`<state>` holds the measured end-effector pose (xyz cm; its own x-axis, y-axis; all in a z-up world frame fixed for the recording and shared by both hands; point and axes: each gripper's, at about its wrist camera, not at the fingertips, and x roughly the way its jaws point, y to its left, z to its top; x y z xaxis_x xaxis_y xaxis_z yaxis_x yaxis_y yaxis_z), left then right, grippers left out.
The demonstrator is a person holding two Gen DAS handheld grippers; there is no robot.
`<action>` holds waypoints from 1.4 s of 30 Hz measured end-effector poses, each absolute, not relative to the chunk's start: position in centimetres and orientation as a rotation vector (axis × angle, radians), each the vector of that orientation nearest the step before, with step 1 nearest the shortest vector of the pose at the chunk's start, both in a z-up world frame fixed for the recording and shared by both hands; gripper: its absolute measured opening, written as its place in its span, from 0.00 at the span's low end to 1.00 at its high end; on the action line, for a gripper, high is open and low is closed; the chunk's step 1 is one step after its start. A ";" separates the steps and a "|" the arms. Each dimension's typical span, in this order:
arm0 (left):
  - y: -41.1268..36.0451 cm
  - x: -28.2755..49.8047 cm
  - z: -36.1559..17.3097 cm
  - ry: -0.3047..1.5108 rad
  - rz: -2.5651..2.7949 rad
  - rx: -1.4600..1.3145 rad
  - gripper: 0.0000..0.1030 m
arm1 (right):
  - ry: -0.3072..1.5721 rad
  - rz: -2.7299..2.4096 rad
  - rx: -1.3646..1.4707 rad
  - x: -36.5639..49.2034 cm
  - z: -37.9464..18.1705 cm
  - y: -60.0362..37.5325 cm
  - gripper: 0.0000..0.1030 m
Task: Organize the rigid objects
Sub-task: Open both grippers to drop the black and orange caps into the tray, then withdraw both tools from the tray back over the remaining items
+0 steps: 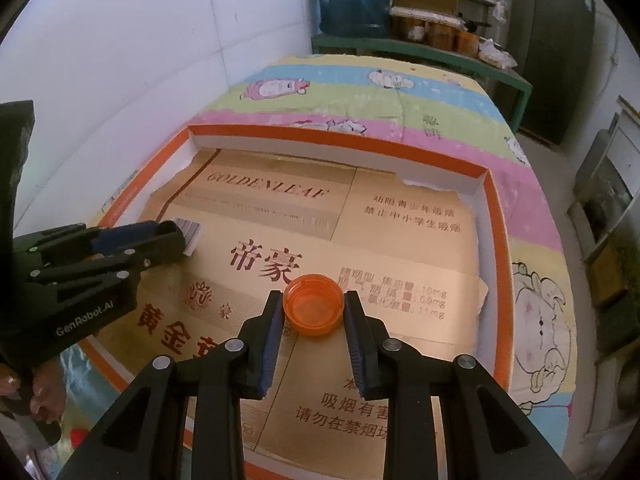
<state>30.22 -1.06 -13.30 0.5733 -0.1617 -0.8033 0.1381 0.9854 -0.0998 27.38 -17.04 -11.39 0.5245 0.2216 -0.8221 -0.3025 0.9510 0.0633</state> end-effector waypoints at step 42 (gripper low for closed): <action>-0.7 21.6 -7.3 0.769 -0.188 -0.010 0.47 | 0.864 0.262 -0.026 20.9 -7.8 -17.7 0.41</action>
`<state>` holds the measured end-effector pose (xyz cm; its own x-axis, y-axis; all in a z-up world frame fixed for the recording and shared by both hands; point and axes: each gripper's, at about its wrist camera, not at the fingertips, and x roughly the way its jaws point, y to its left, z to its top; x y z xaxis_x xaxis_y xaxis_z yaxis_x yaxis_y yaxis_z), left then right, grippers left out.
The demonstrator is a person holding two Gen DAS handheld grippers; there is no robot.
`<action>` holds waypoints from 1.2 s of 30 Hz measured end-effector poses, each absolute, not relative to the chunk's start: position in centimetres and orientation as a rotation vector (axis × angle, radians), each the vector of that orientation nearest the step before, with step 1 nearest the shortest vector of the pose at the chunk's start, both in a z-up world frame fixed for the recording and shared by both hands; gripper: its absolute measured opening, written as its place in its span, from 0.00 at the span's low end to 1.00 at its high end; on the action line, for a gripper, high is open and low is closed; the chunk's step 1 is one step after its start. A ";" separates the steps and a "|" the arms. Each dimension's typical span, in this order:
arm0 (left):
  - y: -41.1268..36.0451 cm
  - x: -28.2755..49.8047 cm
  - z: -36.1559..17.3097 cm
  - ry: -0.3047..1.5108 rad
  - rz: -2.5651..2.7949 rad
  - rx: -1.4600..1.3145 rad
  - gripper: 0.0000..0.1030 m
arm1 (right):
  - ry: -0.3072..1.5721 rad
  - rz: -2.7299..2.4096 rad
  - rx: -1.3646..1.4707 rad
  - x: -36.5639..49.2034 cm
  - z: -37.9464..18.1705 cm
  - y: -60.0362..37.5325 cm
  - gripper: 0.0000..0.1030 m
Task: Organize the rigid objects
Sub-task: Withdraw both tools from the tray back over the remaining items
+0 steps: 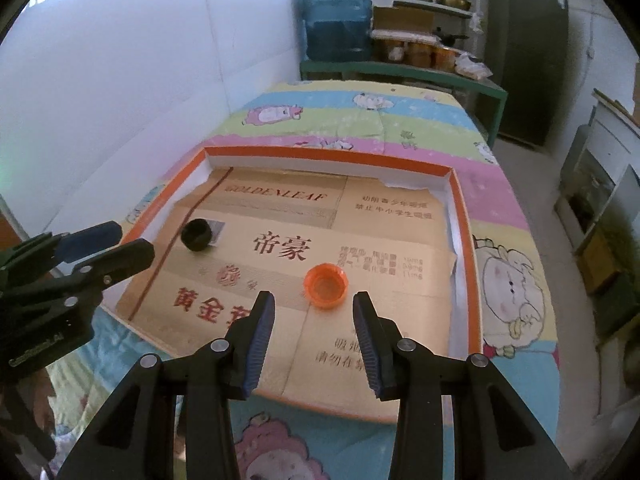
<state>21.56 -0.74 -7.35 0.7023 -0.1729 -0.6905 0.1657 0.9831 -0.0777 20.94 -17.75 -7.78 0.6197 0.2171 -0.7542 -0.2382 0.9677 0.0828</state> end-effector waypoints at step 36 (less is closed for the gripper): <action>2.0 7.1 -1.3 0.625 -0.088 -0.039 0.47 | 0.683 0.239 -0.003 3.1 0.2 -15.4 0.41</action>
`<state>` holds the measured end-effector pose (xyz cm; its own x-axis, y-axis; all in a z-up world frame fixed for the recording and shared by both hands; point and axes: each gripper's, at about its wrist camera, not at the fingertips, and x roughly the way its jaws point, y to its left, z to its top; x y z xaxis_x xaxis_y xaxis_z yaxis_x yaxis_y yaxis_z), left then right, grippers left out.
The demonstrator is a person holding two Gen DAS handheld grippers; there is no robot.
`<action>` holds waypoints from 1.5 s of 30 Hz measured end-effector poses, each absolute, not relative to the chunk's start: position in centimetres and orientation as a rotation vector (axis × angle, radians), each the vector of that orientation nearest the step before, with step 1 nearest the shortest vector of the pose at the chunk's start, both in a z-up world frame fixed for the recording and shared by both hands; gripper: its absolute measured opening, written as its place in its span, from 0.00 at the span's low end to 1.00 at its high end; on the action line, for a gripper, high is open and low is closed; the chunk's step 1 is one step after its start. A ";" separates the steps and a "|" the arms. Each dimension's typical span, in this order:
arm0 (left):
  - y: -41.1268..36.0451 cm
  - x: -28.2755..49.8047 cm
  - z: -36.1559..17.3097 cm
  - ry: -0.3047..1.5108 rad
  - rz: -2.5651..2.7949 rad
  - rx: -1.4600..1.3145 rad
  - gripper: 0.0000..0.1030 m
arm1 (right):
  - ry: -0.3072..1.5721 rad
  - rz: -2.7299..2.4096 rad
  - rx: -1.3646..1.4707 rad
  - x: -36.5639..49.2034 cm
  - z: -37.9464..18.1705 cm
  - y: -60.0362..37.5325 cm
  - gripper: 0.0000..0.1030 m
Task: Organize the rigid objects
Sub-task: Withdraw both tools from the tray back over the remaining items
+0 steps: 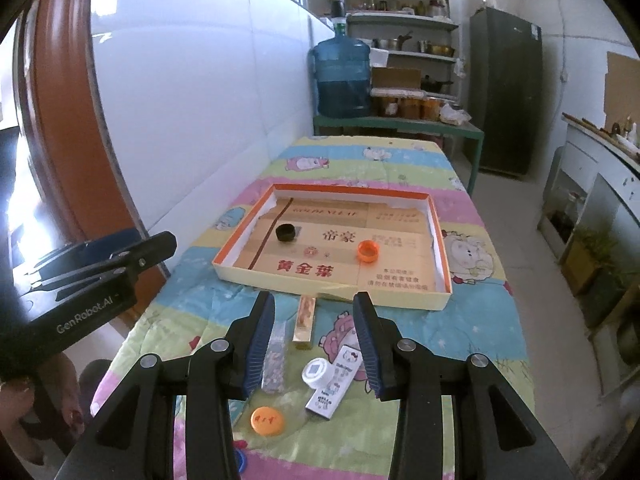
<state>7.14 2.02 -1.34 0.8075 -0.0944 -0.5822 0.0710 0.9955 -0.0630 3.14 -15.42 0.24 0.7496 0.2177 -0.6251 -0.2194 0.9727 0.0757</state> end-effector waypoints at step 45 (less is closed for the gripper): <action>3.1 4.8 -5.6 0.664 -0.106 -0.099 0.47 | 0.756 0.134 0.036 0.1 -4.7 -16.4 0.41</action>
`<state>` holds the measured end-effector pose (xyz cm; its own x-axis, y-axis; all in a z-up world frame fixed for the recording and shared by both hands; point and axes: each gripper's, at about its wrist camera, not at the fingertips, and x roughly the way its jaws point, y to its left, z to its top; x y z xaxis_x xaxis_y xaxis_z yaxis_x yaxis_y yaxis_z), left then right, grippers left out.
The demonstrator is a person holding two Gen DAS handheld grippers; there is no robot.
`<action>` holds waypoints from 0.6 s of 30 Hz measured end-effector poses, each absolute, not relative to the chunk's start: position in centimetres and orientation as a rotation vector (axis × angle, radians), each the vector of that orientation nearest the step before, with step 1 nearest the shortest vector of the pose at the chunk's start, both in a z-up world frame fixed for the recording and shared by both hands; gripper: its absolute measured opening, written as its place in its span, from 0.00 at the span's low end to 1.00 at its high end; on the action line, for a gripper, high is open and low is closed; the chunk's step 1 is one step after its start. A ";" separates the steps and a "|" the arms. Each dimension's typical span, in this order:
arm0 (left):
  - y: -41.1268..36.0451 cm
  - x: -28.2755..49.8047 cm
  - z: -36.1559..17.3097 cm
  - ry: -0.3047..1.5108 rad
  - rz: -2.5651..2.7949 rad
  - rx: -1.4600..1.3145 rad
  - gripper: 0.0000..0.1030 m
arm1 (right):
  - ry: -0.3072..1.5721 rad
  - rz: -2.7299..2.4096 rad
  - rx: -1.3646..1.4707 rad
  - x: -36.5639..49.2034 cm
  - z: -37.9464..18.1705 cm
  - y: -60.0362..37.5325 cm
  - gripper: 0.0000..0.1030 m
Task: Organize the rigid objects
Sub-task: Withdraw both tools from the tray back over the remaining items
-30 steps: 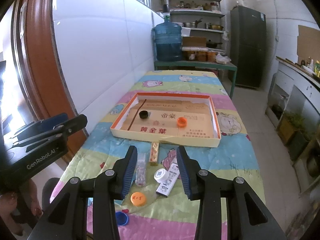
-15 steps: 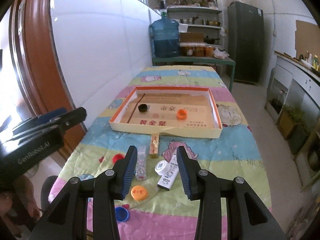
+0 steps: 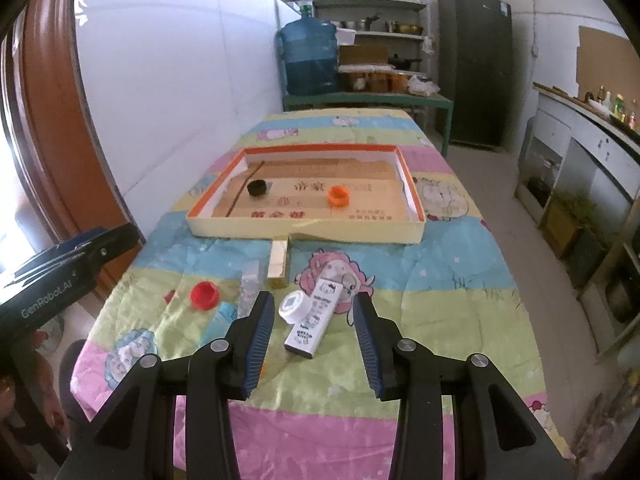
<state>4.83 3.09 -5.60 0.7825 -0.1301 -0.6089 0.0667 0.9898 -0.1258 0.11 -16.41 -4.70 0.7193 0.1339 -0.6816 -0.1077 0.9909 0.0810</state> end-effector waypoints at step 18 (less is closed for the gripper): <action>2.1 6.1 -10.8 0.771 -0.170 -0.093 0.47 | 0.848 0.129 0.045 1.2 -9.3 -15.9 0.41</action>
<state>6.07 2.08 -10.76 0.7042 -0.1871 -0.6849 0.1188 0.9821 -0.1461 1.16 -15.90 -9.32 0.6540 0.1321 -0.7449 -0.0959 0.9912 0.0915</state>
